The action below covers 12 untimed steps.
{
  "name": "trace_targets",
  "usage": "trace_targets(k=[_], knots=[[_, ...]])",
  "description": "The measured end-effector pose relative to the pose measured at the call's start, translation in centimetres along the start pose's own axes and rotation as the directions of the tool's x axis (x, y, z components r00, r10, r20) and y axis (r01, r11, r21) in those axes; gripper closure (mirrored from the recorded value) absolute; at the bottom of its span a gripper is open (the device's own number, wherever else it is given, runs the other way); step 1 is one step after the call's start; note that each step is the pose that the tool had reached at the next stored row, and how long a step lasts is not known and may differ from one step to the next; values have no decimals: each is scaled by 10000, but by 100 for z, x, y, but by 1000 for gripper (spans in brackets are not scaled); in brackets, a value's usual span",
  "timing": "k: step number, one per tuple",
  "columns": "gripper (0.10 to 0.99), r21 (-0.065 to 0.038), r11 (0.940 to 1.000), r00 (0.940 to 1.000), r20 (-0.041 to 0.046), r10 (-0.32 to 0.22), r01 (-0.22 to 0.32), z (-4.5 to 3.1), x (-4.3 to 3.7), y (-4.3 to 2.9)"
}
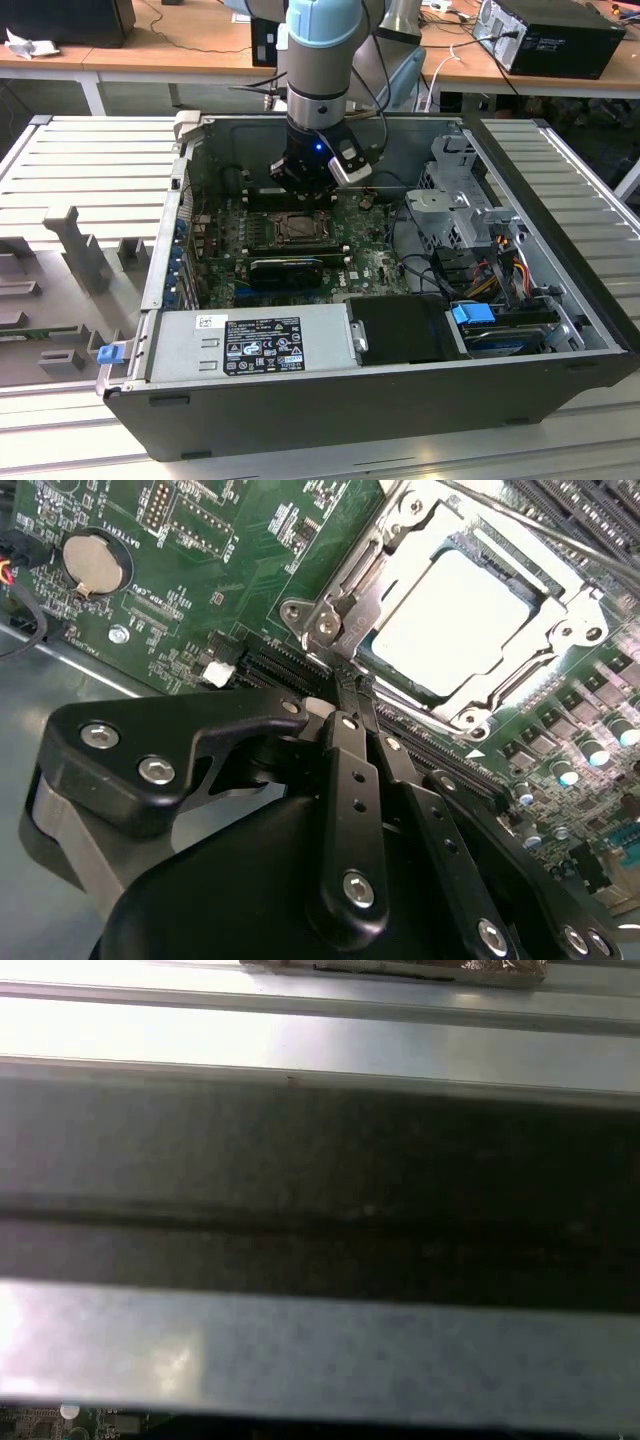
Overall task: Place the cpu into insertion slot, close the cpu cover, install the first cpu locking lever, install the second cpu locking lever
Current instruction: 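Install the first cpu locking lever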
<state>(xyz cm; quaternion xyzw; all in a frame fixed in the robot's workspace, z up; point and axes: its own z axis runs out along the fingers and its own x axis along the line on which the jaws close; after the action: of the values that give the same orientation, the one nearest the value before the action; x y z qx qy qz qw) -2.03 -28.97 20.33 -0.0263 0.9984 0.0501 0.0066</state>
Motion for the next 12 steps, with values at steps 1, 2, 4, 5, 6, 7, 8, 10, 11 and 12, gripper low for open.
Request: trace_targets(k=[1,2,4,5,6,7,8,10,11,12], knots=[[980,19,10000,10000,0,-1,1,2,0,0],[980,29,10000,10000,0,-2,2,4,-1,0],[980,28,10000,10000,1,1,-1,15,-2,0],[980,31,10000,10000,0,0,0,17,-5,-1],[980,30,10000,10000,-1,0,0,18,-8,-2],[980,16,10000,10000,0,0,0,18,-9,-3],[980,-20,10000,10000,2,1,-1,19,-10,-3],[980,-60,10000,10000,5,2,-2,20,-11,-2],[980,-62,10000,10000,5,2,-2,19,-11,-2],[980,-65,10000,10000,8,1,-1,8,-12,-1]])
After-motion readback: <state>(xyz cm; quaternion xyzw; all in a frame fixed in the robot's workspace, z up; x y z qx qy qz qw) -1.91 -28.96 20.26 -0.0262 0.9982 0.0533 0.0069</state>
